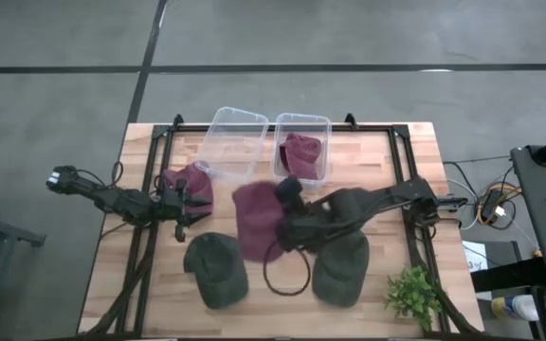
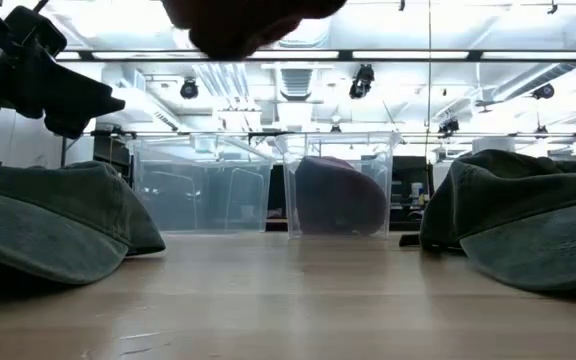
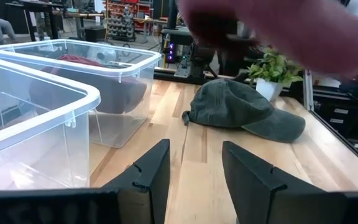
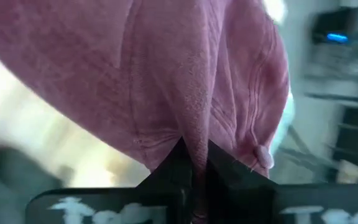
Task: Pick & Place hat
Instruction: Put the bottom red cap into the right transparent bin
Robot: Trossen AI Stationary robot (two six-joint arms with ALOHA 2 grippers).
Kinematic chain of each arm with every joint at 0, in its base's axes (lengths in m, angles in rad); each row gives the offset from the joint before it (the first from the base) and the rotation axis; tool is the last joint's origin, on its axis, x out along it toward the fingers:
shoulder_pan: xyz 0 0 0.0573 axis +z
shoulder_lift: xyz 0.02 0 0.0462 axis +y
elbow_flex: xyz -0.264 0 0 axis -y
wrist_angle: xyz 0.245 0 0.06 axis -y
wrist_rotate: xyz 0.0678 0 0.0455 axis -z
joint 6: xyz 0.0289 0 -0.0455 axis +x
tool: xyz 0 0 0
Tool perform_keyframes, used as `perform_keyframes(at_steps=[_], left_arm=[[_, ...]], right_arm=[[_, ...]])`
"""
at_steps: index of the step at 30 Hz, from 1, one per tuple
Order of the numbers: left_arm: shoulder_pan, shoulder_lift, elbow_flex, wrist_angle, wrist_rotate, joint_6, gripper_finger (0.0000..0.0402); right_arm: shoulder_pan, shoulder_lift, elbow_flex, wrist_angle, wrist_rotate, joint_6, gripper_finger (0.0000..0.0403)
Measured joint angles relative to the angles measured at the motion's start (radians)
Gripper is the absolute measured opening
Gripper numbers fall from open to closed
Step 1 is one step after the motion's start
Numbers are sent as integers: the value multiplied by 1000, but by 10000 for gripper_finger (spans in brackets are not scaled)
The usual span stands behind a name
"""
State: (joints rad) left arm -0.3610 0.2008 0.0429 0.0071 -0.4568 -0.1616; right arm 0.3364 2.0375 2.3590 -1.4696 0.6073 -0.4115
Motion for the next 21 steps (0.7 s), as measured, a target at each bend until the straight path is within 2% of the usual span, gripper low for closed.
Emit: perform_keyframes(at_steps=[2,5,13,21], left_arm=[[0,0,0,0,0,0,140],[0,0,0,0,0,0,140],[0,0,0,0,0,0,140],[0,0,0,0,0,0,140]], right_arm=[[-1,-47,-30,-4,85,-48,8],[-5,-110,-61,-20,114,-113,8],[-18,-255,-86,-23,142,-47,8],[-18,-324,-87,-21,240,-9,8]])
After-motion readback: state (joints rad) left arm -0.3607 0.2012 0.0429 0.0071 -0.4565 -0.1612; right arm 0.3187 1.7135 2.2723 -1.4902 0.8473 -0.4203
